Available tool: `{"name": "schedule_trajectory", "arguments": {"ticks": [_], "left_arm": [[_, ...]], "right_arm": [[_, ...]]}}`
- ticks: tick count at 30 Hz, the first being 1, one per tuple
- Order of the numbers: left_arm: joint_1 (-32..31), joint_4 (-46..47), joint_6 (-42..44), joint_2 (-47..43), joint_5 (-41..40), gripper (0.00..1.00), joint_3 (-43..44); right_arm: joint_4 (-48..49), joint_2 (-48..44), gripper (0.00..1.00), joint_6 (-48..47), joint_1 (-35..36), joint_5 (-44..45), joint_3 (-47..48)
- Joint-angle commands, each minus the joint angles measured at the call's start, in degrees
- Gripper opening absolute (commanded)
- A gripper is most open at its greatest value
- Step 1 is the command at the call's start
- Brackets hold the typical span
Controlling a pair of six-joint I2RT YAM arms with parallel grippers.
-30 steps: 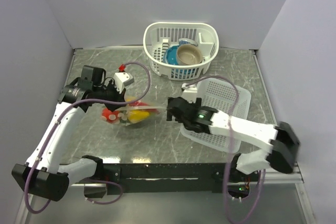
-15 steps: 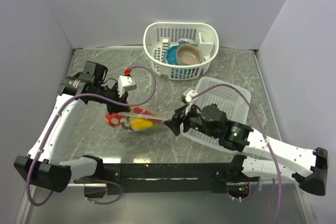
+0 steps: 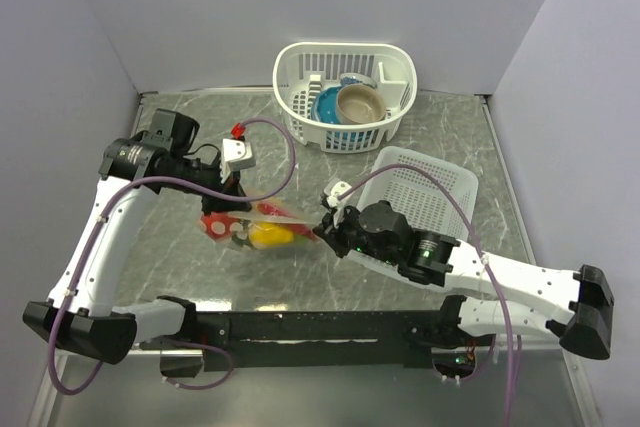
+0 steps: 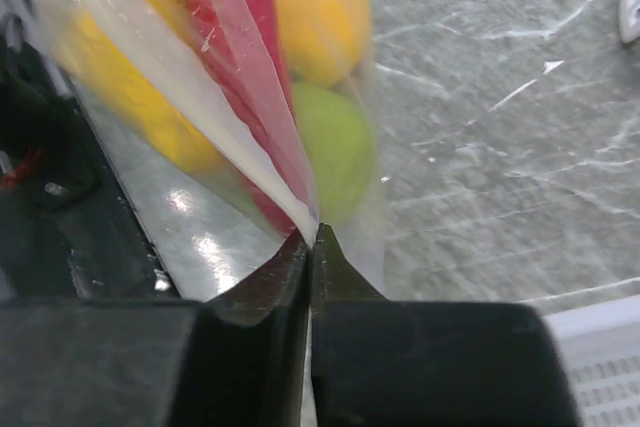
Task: Open the zip-top bag and remove the fake food
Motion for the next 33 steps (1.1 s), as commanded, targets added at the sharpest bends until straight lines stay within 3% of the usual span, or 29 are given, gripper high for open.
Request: {"name": "schedule_trajectory", "arguments": {"ticks": [1,3,5,6,9,15,22,33], "left_arm": [[-0.09,-0.64,0.18,-2.24,3.73,0.24,-0.28],[-0.09,1.63,-2.54,-2.32,1.71,0.58,-0.99],[-0.09,4.10,-5.86,-3.20,0.04,0.74,-1.43],[-0.09,5.41,-7.37,-3.64,-2.14,0.99,-1.52],[-0.09,12.36,-11.51,-6.10,-3.84,0.99,-0.03],[-0.35,19.22,-13.71,-5.32,6.17,0.99,1.74],[-6.41,12.20,-6.16,-5.30,13.12,0.99,0.25],[-9.67,14.12,-9.49,-12.69,3.83,0.99,-12.84]], "right_arm": [[1.66,1.68,0.00,-0.21,0.26,2.04,1.85],[1.92,1.33,0.00,0.31,0.35,1.60,2.11],[1.83,0.63,0.00,0.49,0.35,1.95,2.81],[1.14,0.45,0.00,0.14,0.35,1.78,3.25],[-1.23,0.89,0.00,-0.65,0.43,1.78,6.32],[-4.14,5.19,0.00,-2.06,0.35,-3.58,13.88],[-10.11,14.23,0.00,-3.20,0.35,-11.32,23.45],[-12.32,18.12,0.00,-3.20,0.35,-12.82,26.72]]}}
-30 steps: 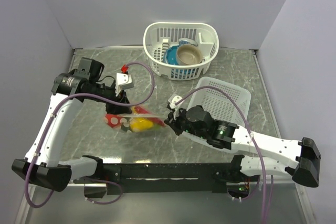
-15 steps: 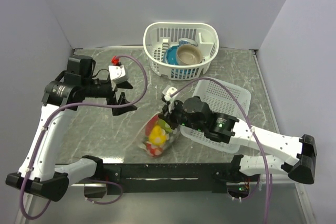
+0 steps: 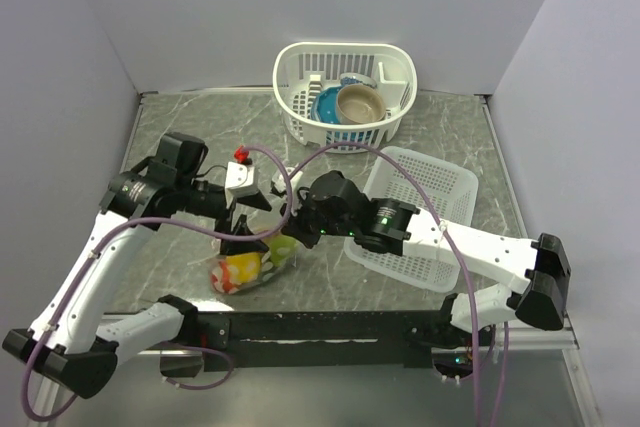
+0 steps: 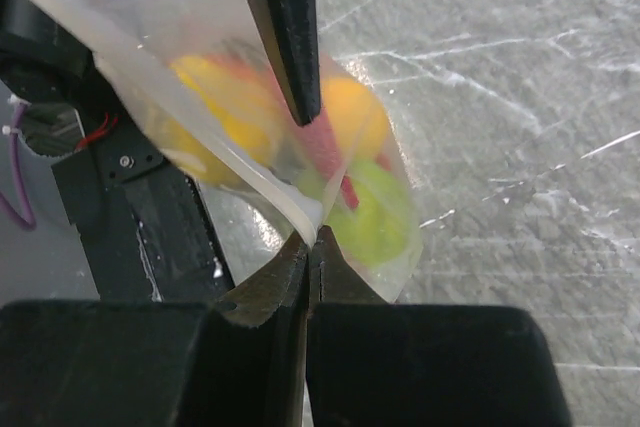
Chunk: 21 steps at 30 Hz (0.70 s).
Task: Open the zip-top bag and remove the fake food
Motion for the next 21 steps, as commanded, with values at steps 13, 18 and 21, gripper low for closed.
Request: {"name": "schedule_trajectory", "arguments": {"ticks": [13,18,21], "left_arm": [[-2.67,20.11,-5.98,-1.83,-16.75,0.99,-14.24],[-2.67,18.27,-5.54,0.28,-17.55,0.57,-8.36],[-2.75,17.12,-5.71,0.81,-16.33,0.33,-6.24]], "right_arm": [[2.18,-0.52,0.00,-0.09,0.22,-4.31,4.81],[2.79,-0.79,0.00,-0.01,0.22,-4.75,3.31],[3.85,-1.40,0.00,0.00,0.22,-4.31,1.99]]}}
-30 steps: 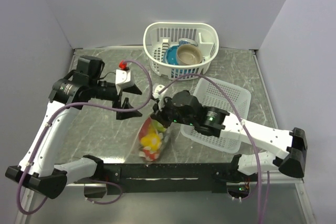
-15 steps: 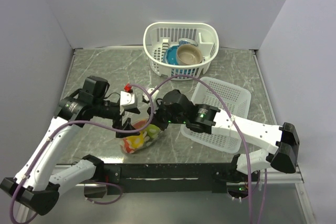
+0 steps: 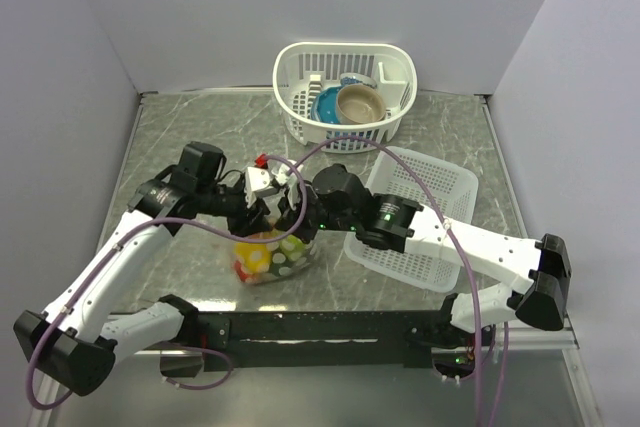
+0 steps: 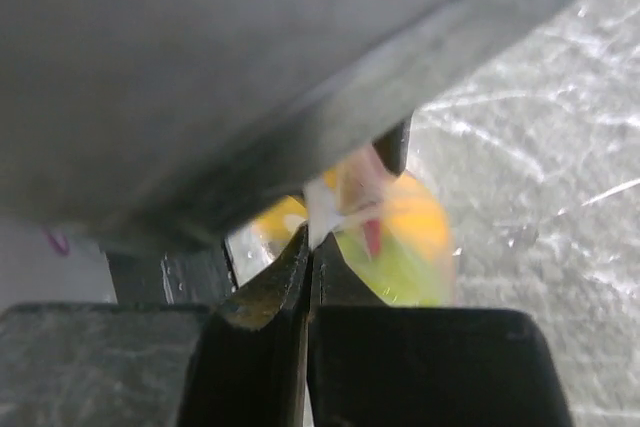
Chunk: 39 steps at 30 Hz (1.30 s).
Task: Open the zip-top bag and remove the fake food
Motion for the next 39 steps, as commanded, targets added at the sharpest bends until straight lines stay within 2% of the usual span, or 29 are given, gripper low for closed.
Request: {"name": "schedule_trajectory", "arguments": {"ticks": [1,2,3,4,7,8,9,10,11,12,17,21,24,29,34,39], "left_arm": [[-0.31,2.00,-1.06,0.20,1.25,0.28,5.68],[-0.39,2.08,-1.23,0.20,1.43,0.24,5.59],[-0.39,1.99,-1.32,-0.06,1.87,0.19,5.24],[-0.39,1.82,-1.24,-0.15,2.04,0.16,4.98],[-0.48,-0.20,0.42,-0.68,3.44,0.04,4.54],[-0.48,-2.73,1.13,-0.94,4.15,0.02,4.45],[-0.48,-4.14,1.83,-1.47,4.94,0.01,4.28],[-0.48,-5.38,3.15,-1.73,5.90,0.01,4.19],[-0.48,-7.48,3.42,-2.17,6.17,0.01,4.01],[-0.48,-8.46,3.95,-3.05,6.44,0.01,3.92],[-0.39,-16.88,8.60,-2.62,10.02,0.01,8.04],[-0.39,-29.53,14.40,3.34,15.56,0.01,19.53],[-0.39,-30.17,11.77,4.06,17.59,0.01,23.68],[-0.48,-30.17,10.02,5.64,20.15,0.01,28.96],[-0.48,-30.09,9.84,6.52,20.42,0.02,28.89],[-0.48,-30.09,10.01,5.56,20.24,0.02,27.13]], "right_arm": [[2.73,-1.38,0.00,-0.55,0.50,-1.32,-0.63],[3.17,-1.47,0.02,-0.46,0.50,-1.23,-0.63],[3.35,-1.47,0.14,-0.55,0.50,-0.53,-0.63],[3.61,-1.56,0.21,-0.64,0.41,0.35,-0.46],[4.93,-2.96,0.27,-0.99,0.50,5.95,-0.81],[6.67,-3.92,0.32,-0.99,0.50,7.55,-1.42],[7.82,-6.72,0.41,-1.17,0.41,9.30,-2.38],[9.31,-8.57,0.50,-1.08,0.50,12.28,-5.26],[12.81,-10.59,0.64,-1.17,0.41,13.53,-7.12],[14.67,-14.87,0.99,-1.17,0.41,14.24,-11.23],[21.36,-25.36,1.00,0.85,-0.03,13.80,-21.54],[21.54,-31.24,1.00,2.96,-0.03,9.17,-25.93],[24.08,-34.59,1.00,4.89,-0.03,2.49,-29.53],[27.07,-34.08,1.00,7.71,0.06,0.36,-31.92],[32.44,-35.13,1.00,7.89,0.15,-0.08,-33.42],[30.51,-34.78,1.00,6.57,0.33,-2.36,-30.00]]}}
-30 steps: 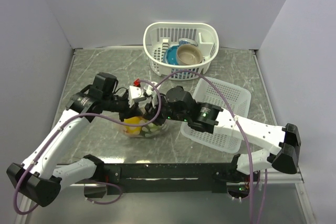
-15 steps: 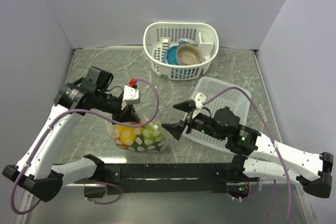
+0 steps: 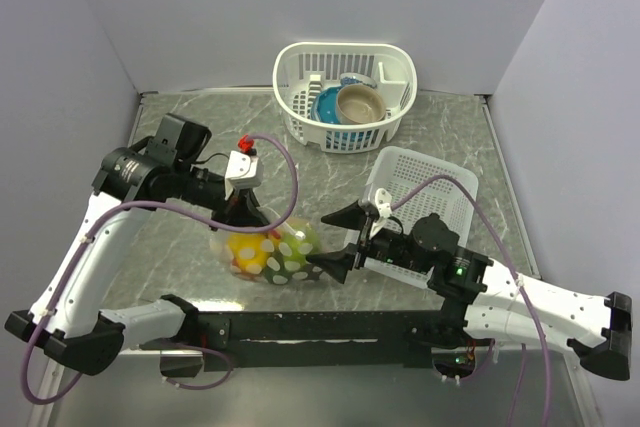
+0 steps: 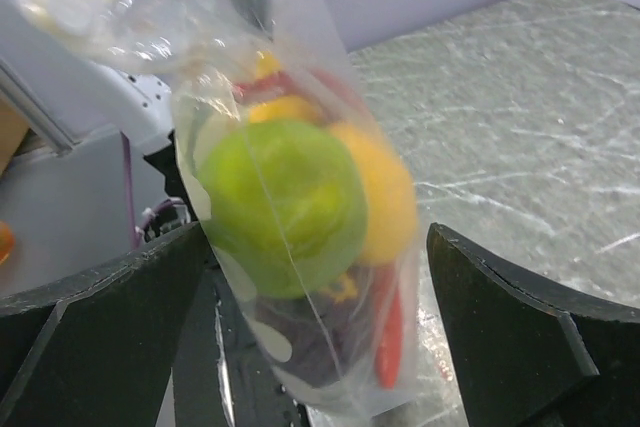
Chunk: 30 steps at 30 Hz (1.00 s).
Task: Open the zip-top bag and remove the fake food
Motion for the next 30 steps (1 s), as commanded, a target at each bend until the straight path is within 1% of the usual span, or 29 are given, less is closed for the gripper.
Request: {"name": "schedule_trajectory", "arguments": {"ticks": [1,4,9,14,17,19,24,29,30], "left_arm": [[-0.26,-1.78,0.40,-1.22,3.08,0.02,-0.39],[-0.26,-1.69,0.40,-1.57,2.82,0.02,-1.01],[-0.26,-1.69,0.49,-1.31,3.96,0.02,-1.80],[-0.18,-1.69,0.05,-0.60,5.19,0.02,-1.01],[-0.26,-1.69,-0.22,-0.34,5.54,0.02,-1.18],[-0.26,-1.69,-0.22,-0.25,5.89,0.02,-1.62],[-0.18,-1.78,0.13,-0.16,6.33,0.03,-2.59],[-0.26,-1.78,0.75,0.19,7.04,0.03,-3.82],[-0.26,-1.69,0.66,0.27,7.04,0.03,-3.73]], "right_arm": [[2.21,-0.99,1.00,-0.84,0.30,-3.17,4.00],[-0.17,-1.95,1.00,-1.20,0.39,-3.97,4.88],[2.46,-2.66,1.00,-1.54,0.48,-4.58,4.79],[6.67,3.47,1.00,-2.07,0.65,-5.46,6.72],[9.49,6.55,1.00,-2.34,0.74,-4.41,7.43],[12.03,7.79,1.00,-2.51,0.74,-2.75,7.25],[13.36,8.68,0.99,-3.57,0.74,-2.12,7.87],[13.27,8.50,0.95,-4.62,0.74,-1.95,8.92],[13.19,8.50,0.89,-4.97,0.74,-2.21,9.18]]}}
